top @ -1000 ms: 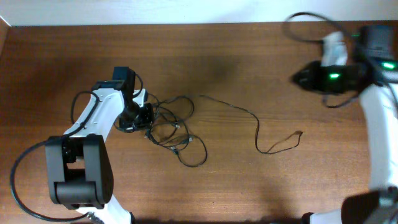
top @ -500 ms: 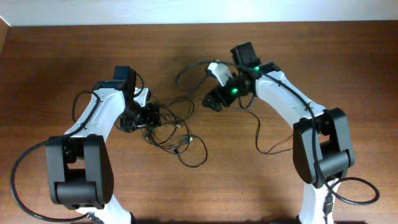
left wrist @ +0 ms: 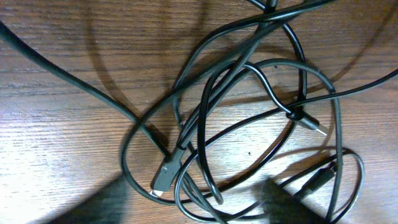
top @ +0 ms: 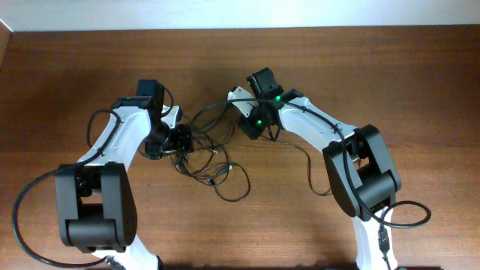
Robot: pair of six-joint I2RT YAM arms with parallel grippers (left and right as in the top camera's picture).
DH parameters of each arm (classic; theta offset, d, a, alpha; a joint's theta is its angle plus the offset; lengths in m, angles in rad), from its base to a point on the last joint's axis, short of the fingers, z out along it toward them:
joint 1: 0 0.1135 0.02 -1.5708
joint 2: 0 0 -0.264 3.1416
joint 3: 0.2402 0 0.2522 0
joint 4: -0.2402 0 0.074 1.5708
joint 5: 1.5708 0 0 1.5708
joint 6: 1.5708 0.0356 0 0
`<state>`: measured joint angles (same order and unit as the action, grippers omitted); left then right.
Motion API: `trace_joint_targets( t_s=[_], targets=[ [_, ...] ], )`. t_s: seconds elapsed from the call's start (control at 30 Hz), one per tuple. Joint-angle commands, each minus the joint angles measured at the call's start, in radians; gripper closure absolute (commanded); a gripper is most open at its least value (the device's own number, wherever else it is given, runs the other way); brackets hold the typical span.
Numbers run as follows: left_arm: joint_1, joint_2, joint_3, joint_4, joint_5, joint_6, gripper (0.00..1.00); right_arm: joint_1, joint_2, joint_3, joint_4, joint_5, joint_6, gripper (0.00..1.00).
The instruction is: Untangle cables
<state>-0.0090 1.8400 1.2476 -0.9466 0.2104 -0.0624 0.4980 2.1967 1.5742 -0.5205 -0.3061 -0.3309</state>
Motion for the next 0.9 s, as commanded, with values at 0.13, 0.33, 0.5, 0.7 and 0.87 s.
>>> trace_joint_targets(
  t_s=[0.13,0.33,0.5,0.7,0.87],
  targets=[
    [0.000,-0.026,-0.003,0.034,0.010,-0.031,1.00,-0.121,-0.394,0.152,-0.173,0.093,0.157,0.96],
    [0.000,-0.024,-0.042,0.056,-0.129,-0.209,1.00,-0.289,-0.690,0.152,-0.246,0.068,0.243,0.96],
    [-0.002,-0.025,-0.042,0.199,0.407,-0.171,0.70,-0.226,-0.665,0.150,-0.317,-0.199,0.242,0.96],
    [-0.002,-0.024,-0.042,0.283,0.587,-0.168,0.01,0.039,-0.702,0.171,-0.314,-0.310,0.169,0.96],
    [-0.002,-0.024,-0.042,0.284,0.624,-0.169,0.01,0.010,-0.762,0.171,-0.394,-0.150,0.163,0.96]
  ],
)
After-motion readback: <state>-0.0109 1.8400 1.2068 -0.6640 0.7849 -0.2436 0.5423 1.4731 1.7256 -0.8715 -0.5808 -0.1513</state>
